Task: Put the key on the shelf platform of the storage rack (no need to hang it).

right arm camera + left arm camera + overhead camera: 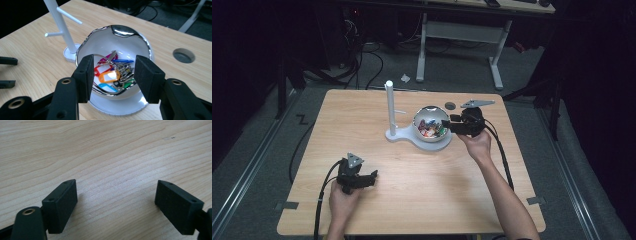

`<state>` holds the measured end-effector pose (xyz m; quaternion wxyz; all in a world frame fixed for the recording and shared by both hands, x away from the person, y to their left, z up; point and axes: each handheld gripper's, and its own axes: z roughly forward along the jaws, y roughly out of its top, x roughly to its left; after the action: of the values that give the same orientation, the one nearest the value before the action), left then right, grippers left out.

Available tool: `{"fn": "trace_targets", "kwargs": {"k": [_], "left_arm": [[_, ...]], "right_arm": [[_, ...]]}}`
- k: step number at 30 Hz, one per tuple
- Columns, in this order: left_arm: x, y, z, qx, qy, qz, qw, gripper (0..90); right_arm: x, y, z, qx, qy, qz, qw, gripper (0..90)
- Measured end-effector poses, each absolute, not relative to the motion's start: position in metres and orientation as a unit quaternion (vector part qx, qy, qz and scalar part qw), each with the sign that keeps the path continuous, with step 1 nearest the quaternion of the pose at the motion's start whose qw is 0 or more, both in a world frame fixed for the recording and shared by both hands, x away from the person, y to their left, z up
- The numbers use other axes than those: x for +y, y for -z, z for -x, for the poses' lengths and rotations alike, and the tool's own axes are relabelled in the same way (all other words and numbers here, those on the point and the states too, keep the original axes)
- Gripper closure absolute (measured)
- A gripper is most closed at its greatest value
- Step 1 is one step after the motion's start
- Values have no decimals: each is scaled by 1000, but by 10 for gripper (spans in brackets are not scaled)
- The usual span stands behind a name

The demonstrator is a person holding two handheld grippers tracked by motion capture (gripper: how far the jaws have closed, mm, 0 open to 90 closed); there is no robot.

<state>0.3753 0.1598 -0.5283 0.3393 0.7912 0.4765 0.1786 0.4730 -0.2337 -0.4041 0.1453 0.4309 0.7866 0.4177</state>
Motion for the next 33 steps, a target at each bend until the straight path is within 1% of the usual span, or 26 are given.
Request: {"fn": "trace_targets", "kwargs": {"k": [7,13,19,29,33], "left_arm": [[160,528,-375,477,-179,-791,339,187],[160,528,-375,477,-179,-791,339,188],[160,528,-375,477,-179,-791,339,188],[160,528,-375,477,-179,-791,339,188],[160,528,-375,477,-179,-791,339,188]], "right_arm": [[-248,399,-461,782,-416,-438,154,510],[-264,385,-450,770,-429,-443,163,506],[-271,380,-441,769,-427,-444,171,505],[-286,376,-419,755,-435,-447,202,513],[-291,379,-411,752,-429,-458,200,513]]}}
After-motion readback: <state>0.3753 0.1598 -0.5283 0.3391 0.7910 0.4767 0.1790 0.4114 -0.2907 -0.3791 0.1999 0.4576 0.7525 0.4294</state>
